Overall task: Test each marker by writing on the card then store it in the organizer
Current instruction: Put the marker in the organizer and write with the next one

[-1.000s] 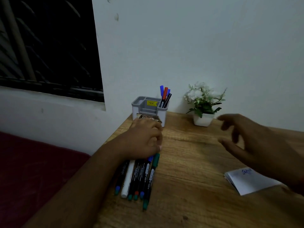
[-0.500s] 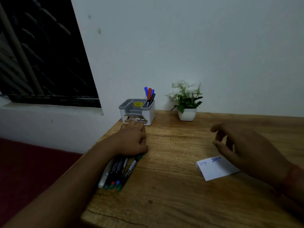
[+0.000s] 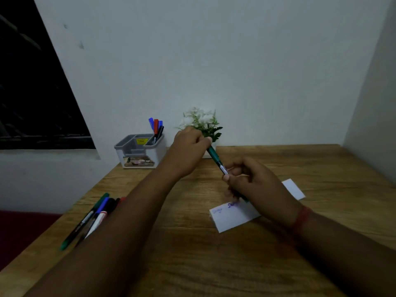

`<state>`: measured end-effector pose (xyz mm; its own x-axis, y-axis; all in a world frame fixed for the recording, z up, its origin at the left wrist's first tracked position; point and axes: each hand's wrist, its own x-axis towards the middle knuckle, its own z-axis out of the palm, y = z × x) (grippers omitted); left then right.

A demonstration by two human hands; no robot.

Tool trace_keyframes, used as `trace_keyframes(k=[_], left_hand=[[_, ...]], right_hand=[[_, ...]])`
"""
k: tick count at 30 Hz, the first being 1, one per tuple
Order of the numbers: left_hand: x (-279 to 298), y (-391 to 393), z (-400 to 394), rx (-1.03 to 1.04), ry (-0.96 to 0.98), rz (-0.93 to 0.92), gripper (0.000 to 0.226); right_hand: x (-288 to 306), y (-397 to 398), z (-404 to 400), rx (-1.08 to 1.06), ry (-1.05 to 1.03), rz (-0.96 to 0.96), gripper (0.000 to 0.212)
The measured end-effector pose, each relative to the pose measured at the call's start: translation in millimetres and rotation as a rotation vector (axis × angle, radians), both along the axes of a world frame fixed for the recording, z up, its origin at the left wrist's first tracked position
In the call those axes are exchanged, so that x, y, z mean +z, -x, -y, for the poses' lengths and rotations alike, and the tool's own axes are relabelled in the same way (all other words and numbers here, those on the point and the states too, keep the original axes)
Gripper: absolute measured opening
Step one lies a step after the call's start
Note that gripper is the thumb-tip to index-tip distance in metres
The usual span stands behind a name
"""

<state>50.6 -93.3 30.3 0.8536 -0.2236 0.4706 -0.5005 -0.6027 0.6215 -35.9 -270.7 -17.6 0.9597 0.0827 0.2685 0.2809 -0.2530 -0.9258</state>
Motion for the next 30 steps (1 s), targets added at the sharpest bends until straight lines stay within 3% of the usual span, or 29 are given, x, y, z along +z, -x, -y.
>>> trace_keyframes(k=[3, 6, 11, 15, 19, 21, 25, 30], left_hand=[[-18, 1, 14, 0.026, 0.219, -0.133, 0.026], [-40, 3, 10, -0.107, 0.403, -0.345, 0.014], [-63, 4, 6, -0.294, 0.261, -0.399, 0.018], [-62, 7, 9, -0.280, 0.178, -0.287, 0.014], [-61, 9, 8, -0.245, 0.037, -0.179, 0.007], [-63, 11, 11, -0.260, -0.040, -0.144, 0.009], [-65, 16, 18, -0.342, -0.104, -0.069, 0.010], [-65, 10, 11, -0.395, -0.055, -0.163, 0.020]], right_hand=[[3, -8, 15, -0.078, -0.110, -0.003, 0.013], [4, -19, 32, -0.117, -0.188, -0.046, 0.010], [3, -26, 42, -0.139, -0.389, -0.111, 0.022], [-2, -26, 39, -0.102, -0.634, -0.147, 0.026], [-5, -21, 31, -0.029, -0.740, -0.122, 0.018], [-8, -20, 25, -0.023, -0.711, -0.092, 0.015], [-14, -17, 20, -0.033, -0.427, -0.058, 0.008], [-9, -15, 18, -0.129, -0.353, -0.007, 0.012]])
